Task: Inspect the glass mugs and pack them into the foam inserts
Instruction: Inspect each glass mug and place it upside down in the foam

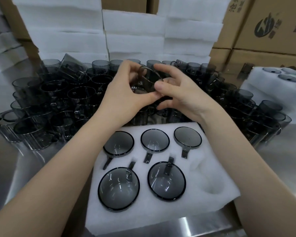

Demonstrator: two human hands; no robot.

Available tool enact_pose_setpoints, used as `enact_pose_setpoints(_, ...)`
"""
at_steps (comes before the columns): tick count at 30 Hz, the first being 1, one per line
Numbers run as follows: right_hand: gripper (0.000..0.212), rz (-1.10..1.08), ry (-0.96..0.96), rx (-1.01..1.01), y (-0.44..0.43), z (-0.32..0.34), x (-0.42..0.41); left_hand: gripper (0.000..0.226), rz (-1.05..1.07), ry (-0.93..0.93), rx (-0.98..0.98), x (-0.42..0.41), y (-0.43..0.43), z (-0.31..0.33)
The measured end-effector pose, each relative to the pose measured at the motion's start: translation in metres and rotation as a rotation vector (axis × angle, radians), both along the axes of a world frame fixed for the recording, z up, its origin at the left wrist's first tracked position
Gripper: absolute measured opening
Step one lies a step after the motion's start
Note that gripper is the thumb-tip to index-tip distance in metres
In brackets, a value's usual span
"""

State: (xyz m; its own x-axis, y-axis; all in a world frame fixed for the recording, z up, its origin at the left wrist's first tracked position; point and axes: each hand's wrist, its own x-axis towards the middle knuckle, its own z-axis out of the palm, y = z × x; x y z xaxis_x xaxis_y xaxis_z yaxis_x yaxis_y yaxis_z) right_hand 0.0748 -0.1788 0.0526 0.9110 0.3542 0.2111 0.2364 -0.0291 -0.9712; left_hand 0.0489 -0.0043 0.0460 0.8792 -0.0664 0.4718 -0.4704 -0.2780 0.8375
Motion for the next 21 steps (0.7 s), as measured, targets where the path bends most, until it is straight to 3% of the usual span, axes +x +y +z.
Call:
enact_pose_setpoints(5,0.032,-0.012,-0.009,0.091,0.003,-0.009,0.002,0.062,-0.006,-0.03,0.068,0.009,-0.005,0.006)
enact_pose_setpoints(12,0.038,-0.207,-0.084,-0.064,0.016,-0.011,-0.004,0.069,-0.041,-0.082,0.13,0.014,-0.003,-0.013)
enact_pose_setpoints(17,0.034,-0.271,-0.054,0.044,0.017,-0.008,-0.005,0.062,-0.112,-0.111,0.103,0.012,-0.002,-0.014)
enact_pose_setpoints(21,0.03,-0.182,0.055,0.115,0.012,-0.007,-0.003,0.064,-0.147,-0.1,0.029,0.013,0.0,-0.016)
